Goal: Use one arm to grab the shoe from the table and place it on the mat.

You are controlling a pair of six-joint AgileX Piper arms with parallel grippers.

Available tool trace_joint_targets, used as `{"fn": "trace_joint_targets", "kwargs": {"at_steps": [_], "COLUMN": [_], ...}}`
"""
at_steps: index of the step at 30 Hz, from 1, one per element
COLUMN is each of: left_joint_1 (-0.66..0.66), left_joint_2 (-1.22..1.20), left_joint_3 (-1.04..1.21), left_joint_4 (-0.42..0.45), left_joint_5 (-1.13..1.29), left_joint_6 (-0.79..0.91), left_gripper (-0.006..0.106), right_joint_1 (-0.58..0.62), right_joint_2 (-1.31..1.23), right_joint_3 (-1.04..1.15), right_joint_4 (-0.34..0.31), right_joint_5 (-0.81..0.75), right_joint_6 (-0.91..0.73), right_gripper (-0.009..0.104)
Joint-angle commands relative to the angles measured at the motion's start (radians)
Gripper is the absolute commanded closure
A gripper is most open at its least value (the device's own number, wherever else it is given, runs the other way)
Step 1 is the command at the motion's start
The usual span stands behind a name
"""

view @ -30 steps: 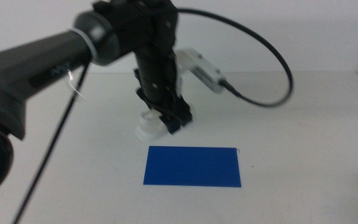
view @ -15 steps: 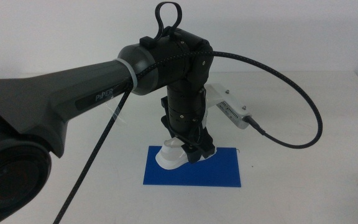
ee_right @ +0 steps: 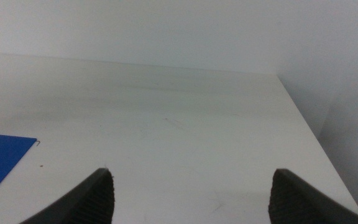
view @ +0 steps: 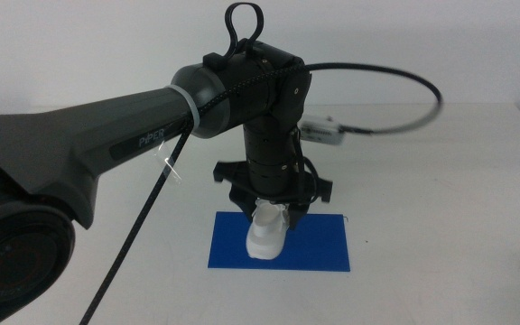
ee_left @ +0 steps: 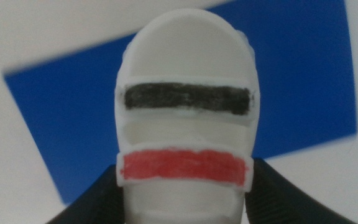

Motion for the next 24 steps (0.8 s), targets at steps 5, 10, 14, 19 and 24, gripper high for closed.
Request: {"fn": "trace_joint_targets", "kwargs": {"at_steps": [5,10,14,19,24], "left_joint_1": [-0.003,-0.003,-0.003,-0.003,-0.003], "left_joint_2": [-0.063,-0.063,-0.063,-0.063,-0.063], "left_joint_3": [-0.022,-0.022,-0.022,-0.022,-0.022], "left_joint_4": [-0.013,-0.013,0.014,0.014,0.014], "left_joint_5": [-0.008,-0.01,-0.009,-0.009,-0.011], "left_joint_6": [-0.552,-0.963,-1.182,-1.466,-1.757], "left_gripper": [0.102,0.102,0.102,0.102,0.102], "right_joint_1": [0.001,0.001,0.001,0.001,0.001], "right_joint_2": [-0.026,-0.026,-0.026,-0.026,-0.026], "right_joint_3": [0.005,0.005,0.005,0.005,0.005], "right_joint_4": [-0.009,-0.009,-0.009,-0.009,-0.009], "right_joint_5": [-0.076,-0.076,-0.076,-0.076,-0.076], "right_joint_6": [-0.008,-0.008,-0.008,-0.008,-0.008], "right_gripper": [0.031,0.031,0.031,0.031,0.031]}}
